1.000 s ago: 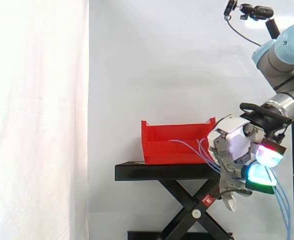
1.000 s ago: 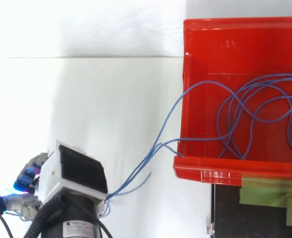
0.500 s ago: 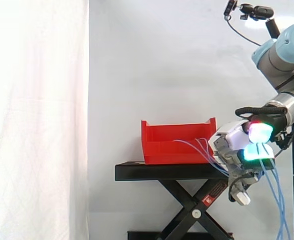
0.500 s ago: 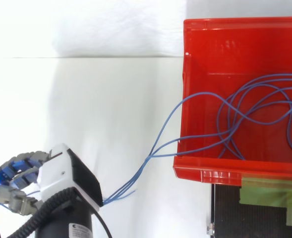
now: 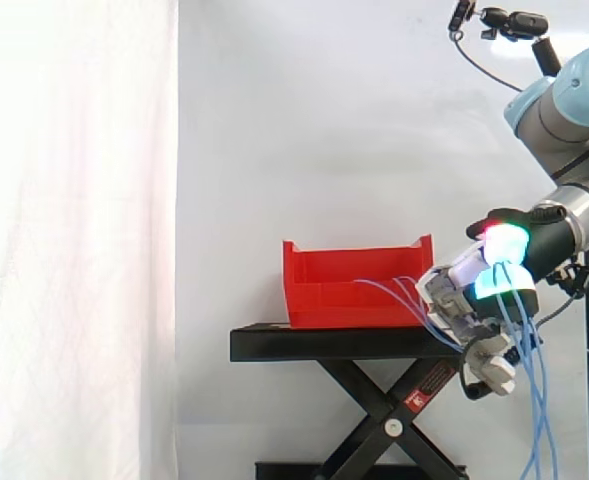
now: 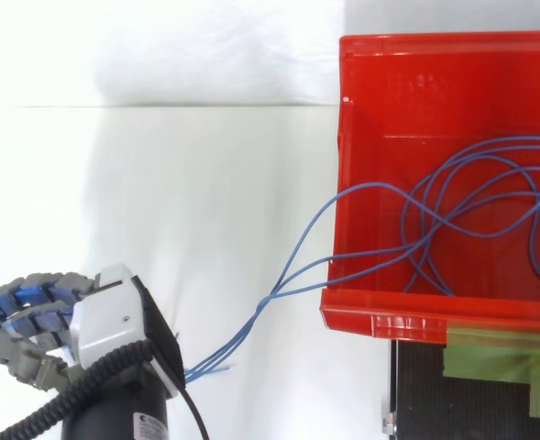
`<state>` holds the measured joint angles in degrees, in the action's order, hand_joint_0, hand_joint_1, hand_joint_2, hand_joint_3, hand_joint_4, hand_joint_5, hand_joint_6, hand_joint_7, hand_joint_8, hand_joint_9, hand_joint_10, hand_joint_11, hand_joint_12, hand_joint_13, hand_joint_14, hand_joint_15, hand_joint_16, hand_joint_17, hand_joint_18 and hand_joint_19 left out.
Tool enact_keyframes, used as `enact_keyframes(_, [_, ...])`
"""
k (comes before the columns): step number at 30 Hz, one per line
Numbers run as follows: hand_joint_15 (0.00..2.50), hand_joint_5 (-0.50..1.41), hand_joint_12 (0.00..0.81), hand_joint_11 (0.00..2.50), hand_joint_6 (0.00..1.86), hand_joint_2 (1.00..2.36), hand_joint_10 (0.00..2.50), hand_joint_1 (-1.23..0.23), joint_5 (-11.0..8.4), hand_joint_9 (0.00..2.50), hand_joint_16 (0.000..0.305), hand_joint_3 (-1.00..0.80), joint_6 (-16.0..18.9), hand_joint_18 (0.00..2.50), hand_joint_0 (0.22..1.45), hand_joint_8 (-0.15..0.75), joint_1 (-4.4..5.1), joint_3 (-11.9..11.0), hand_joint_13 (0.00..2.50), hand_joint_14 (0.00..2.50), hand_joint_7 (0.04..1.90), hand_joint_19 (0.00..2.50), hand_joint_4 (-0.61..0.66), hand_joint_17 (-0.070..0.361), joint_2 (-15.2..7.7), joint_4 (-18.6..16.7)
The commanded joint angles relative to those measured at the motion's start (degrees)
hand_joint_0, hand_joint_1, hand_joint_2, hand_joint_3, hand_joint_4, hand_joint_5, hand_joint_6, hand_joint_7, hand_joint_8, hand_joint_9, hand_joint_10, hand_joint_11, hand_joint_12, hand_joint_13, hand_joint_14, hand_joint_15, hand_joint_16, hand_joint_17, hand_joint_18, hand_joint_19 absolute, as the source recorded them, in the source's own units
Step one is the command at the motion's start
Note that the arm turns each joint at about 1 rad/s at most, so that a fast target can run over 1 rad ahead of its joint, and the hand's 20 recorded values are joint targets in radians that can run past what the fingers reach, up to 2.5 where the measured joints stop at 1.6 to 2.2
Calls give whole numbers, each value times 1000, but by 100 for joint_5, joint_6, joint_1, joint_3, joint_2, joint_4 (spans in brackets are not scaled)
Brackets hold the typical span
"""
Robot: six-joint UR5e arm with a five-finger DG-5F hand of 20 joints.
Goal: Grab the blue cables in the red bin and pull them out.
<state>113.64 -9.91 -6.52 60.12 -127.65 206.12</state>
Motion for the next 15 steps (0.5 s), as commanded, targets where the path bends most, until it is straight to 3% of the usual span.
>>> enact_keyframes(1, [797,1087,331,881,567,1000,27,-812,0,1070,41,-1000,-7,674,869,219,2,0,926,28,836,653,55,92,-6,7])
enact_keyframes(15, [1379,1080,307,1345,574,1000,25,-812,0,1232,42,-1000,-209,843,877,203,2,9,1204,23,828,837,55,95,-6,-2])
